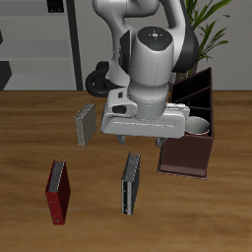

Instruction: Place the red mug into the left desk caddy's right compartment and place the striped book into the left desk caddy's back compartment

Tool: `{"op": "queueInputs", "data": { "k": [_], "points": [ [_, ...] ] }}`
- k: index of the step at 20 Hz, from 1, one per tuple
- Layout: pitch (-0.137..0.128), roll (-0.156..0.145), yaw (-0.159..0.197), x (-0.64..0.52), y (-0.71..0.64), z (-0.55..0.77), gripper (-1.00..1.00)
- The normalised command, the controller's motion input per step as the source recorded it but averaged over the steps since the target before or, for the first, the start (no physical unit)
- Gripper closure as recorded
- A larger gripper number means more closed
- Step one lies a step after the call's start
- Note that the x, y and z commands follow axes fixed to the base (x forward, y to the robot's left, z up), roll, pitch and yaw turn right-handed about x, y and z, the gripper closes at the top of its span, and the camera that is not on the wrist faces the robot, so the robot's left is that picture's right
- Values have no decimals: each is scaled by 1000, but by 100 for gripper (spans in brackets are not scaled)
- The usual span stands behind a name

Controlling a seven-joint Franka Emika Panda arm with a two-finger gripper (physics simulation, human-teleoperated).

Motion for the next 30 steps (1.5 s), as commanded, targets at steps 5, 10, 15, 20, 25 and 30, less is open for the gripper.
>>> {"op": "queueInputs", "data": {
  "k": [5, 10, 15, 20, 25, 30],
  "points": [
    [-10, -2, -65, 66, -176, -216, -100],
    [-16, 16, -7, 35, -21, -193, -100],
    [3, 21, -18, 54, 33, -260, -100],
    [37, -16, -25, 80, -67, -355, -100],
    [54, -24, -27, 51, -94, -377, -100],
    [4, 1, -21, -84, 48, -104, 100]
  ]
}}
